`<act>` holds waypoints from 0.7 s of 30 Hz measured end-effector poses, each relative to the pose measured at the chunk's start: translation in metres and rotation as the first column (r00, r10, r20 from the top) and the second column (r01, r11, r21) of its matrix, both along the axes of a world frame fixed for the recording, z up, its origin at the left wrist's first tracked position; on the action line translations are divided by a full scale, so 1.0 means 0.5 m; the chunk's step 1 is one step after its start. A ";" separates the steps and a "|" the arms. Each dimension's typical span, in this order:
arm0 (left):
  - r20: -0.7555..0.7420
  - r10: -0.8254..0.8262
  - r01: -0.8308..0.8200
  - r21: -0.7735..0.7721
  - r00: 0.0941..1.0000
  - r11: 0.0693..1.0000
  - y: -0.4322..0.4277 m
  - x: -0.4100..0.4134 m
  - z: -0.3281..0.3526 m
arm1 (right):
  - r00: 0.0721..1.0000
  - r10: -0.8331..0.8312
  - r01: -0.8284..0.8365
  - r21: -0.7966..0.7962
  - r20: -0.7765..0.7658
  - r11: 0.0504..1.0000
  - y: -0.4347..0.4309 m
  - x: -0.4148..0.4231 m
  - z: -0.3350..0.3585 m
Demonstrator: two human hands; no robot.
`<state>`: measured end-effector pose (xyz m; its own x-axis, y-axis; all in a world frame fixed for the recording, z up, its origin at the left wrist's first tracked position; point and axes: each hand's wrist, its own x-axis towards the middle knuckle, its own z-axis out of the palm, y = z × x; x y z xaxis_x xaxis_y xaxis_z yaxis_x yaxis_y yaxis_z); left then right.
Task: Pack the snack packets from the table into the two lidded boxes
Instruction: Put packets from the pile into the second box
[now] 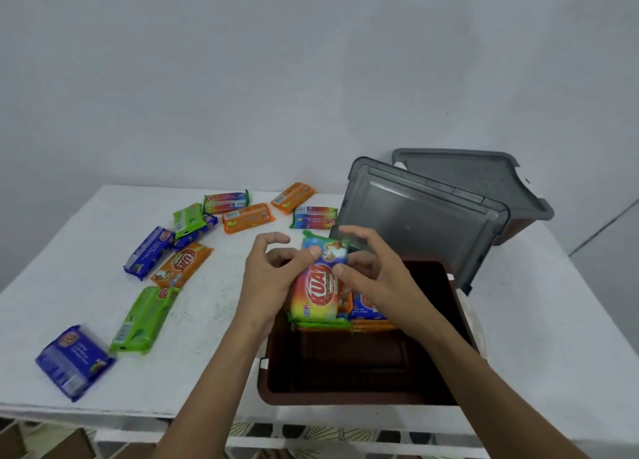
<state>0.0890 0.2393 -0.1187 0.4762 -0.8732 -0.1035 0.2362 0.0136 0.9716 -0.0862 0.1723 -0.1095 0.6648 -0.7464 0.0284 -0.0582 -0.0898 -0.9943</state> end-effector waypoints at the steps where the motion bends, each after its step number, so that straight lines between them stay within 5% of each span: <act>1: 0.031 -0.031 0.030 0.008 0.999 1.000 -0.009 -0.006 0.004 | 0.999 0.023 -0.024 0.028 0.038 0.999 0.000 -0.004 0.007; 7: 0.360 -0.065 0.046 0.060 0.931 0.997 -0.040 -0.006 0.006 | 1.000 -0.001 0.001 0.062 0.008 0.998 -0.020 -0.068 0.012; 12: 0.780 -0.072 0.012 0.082 0.621 0.997 -0.011 0.027 -0.048 | 0.980 -0.192 0.197 0.133 -0.050 0.971 -0.038 -0.141 -0.012; 15: 0.892 -0.026 0.005 0.027 0.452 1.000 0.008 0.035 -0.079 | 0.953 -0.274 0.289 0.118 -0.126 0.950 -0.037 -0.157 -0.031; 21: 0.930 -0.031 -0.081 0.065 0.365 0.995 0.018 0.035 -0.107 | 0.814 -0.350 0.259 -0.249 -0.464 0.933 -0.024 -0.140 -0.085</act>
<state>0.1063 0.2482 -0.1720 0.3407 -0.8730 0.3491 -0.8158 -0.0899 0.5713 -0.1561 0.1605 -0.1520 0.3626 -0.9267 -0.0985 -0.5875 -0.1452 -0.7961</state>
